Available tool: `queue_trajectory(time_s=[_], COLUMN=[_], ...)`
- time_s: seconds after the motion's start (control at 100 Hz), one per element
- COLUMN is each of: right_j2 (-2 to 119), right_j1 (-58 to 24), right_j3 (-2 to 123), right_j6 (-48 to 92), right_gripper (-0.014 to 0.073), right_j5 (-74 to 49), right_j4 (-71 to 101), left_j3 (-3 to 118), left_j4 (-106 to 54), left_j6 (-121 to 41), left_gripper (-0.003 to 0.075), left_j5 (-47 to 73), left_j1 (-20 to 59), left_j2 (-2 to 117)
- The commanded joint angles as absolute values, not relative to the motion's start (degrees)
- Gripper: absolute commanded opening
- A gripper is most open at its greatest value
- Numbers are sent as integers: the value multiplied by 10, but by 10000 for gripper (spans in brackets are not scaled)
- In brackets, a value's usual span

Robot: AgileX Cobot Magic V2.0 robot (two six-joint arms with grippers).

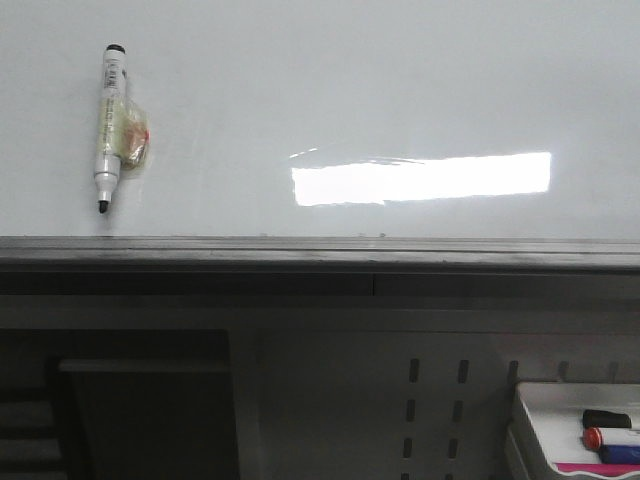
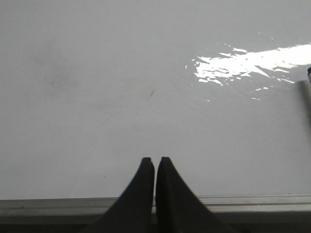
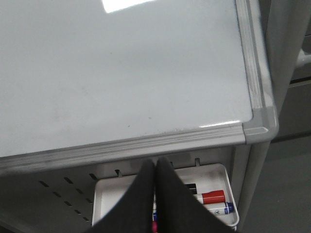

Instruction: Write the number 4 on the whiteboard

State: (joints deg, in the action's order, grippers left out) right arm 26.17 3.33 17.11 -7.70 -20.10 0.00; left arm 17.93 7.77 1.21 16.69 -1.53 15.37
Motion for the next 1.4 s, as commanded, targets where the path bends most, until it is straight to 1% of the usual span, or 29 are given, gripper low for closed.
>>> queue_trajectory(time_s=[0.0, 0.06, 0.08, 0.13, 0.18, 0.23, 0.31, 0.37, 0.43, 0.52, 0.67, 0.79, 1.01, 1.27, 1.32, 1.34, 1.39], right_j2=[285, 291, 291, 292, 292, 292, 292, 292, 292, 292, 292, 292, 292, 292, 292, 292, 292], right_j1=[35, 35, 35, 35, 35, 35, 35, 35, 35, 35, 35, 35, 35, 35, 35, 35, 35], right_j3=[194, 194, 194, 194, 194, 194, 194, 194, 194, 194, 194, 194, 194, 194, 194, 194, 194], right_j6=[-75, -75, -75, -75, -75, -75, -75, -75, -75, -75, -75, -75, -75, -75, -75, -75, -75], right_gripper=[-54, -54, -54, -54, -54, -54, -54, -54, -54, -54, -54, -54, -54, -54, -54, -54, -54], right_j5=[-137, -134, -135, -138, -139, -139, -143, -150, -163, -176, -177, -177, -179, -181, -181, -181, -181], right_j4=[0, 0, 0, -3, -3, -3, -3, -3, -3, -3, -3, -3, -3, -3, -3, -3, 0], left_j3=[202, 202, 202, 199, 193, 186, 183, 187, 189, 191, 191, 200, 242, 272, 272, 272, 272], left_j4=[73, 71, 67, 67, 62, 37, -33, -33, -21, -10, -9, -10, -24, -79, -77, -77, -77], left_j6=[18, 18, 18, 18, 18, 18, 18, 18, 18, 18, 18, 18, 25, 35, 44, 44, 44], left_gripper=[9, 78, 119, 183, 264, 323, 386, 414, 418, 424, 424, 424, 424, 421, 404, 386, 305], left_j5=[120, 120, 115, 100, 59, 8, -47, -58, -66, -98, -204, -252, -297, -289, -288, -285, -277], left_j1=[-17, -17, -17, -17, -17, -17, -13, 1, 24, 83, 205, 265, 287, 293, 293, 293, 293], left_j2=[187, 203, 210, 225, 244, 266, 307, 333, 364, 408, 485, 560, 684, 743, 749, 751, 754])
